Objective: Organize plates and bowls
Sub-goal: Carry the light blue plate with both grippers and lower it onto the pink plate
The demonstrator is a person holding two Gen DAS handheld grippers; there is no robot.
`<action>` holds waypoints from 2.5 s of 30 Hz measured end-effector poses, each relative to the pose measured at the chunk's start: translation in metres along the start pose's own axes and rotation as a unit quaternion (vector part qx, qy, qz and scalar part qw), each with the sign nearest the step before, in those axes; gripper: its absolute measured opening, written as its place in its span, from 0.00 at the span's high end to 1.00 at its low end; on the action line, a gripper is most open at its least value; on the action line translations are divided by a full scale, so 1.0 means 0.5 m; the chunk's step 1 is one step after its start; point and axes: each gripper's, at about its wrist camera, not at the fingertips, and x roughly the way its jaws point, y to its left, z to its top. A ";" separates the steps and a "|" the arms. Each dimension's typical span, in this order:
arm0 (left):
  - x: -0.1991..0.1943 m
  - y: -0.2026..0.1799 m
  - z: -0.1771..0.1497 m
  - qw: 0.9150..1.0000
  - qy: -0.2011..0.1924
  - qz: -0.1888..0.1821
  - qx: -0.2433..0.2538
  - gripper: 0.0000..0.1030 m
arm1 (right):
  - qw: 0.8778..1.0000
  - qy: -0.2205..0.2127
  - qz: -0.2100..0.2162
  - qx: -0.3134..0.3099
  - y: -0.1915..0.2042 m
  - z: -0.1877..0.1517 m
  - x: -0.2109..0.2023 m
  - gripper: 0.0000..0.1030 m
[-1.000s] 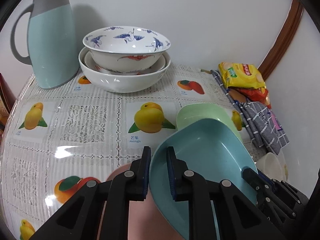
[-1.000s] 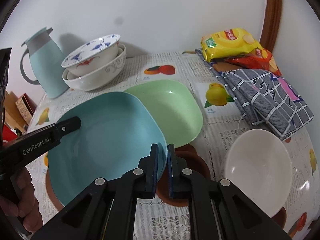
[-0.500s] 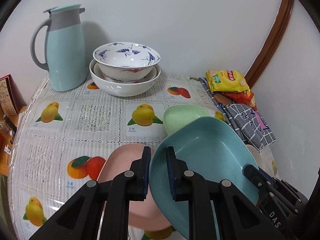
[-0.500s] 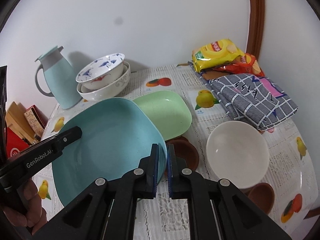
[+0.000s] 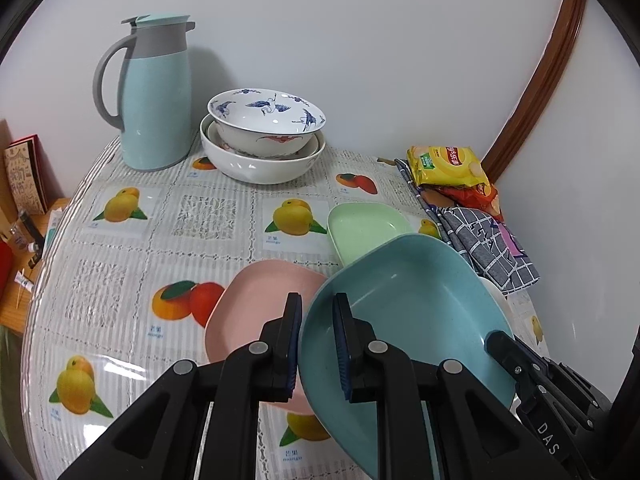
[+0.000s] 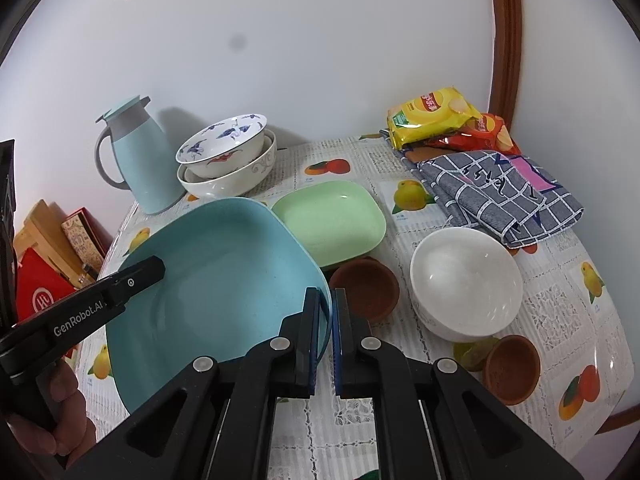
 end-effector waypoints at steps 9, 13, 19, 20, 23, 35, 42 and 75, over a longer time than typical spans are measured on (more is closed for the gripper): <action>-0.003 0.006 -0.023 1.000 0.000 0.003 -0.002 0.85 | 1.000 -0.003 0.007 -0.002 -0.002 -0.019 -0.008 0.94; 0.001 0.008 -0.033 1.000 0.003 0.005 -0.002 0.85 | 1.000 0.001 0.009 -0.007 -0.003 -0.027 -0.001 0.95; 0.023 0.018 -0.049 1.000 0.014 0.012 -0.009 0.85 | 1.000 0.007 0.016 -0.006 -0.006 -0.040 0.015 0.95; 0.026 0.019 -0.051 1.000 0.016 0.013 -0.010 0.85 | 1.000 0.008 0.017 -0.007 -0.005 -0.041 0.018 0.95; 0.032 0.025 -0.055 1.000 0.018 0.015 -0.013 0.85 | 1.000 0.010 0.019 -0.008 -0.003 -0.044 0.028 0.95; 0.059 0.077 -0.070 0.998 0.026 0.016 -0.047 0.85 | 0.999 0.029 0.027 -0.027 0.020 -0.053 0.088 0.94; 0.064 0.133 -0.067 0.996 0.020 0.031 -0.080 0.85 | 0.997 0.039 0.035 -0.057 0.070 -0.044 0.123 0.94; 0.144 0.173 -0.060 0.993 0.029 0.028 -0.108 0.85 | 0.989 0.064 0.032 -0.132 0.112 0.011 0.289 0.87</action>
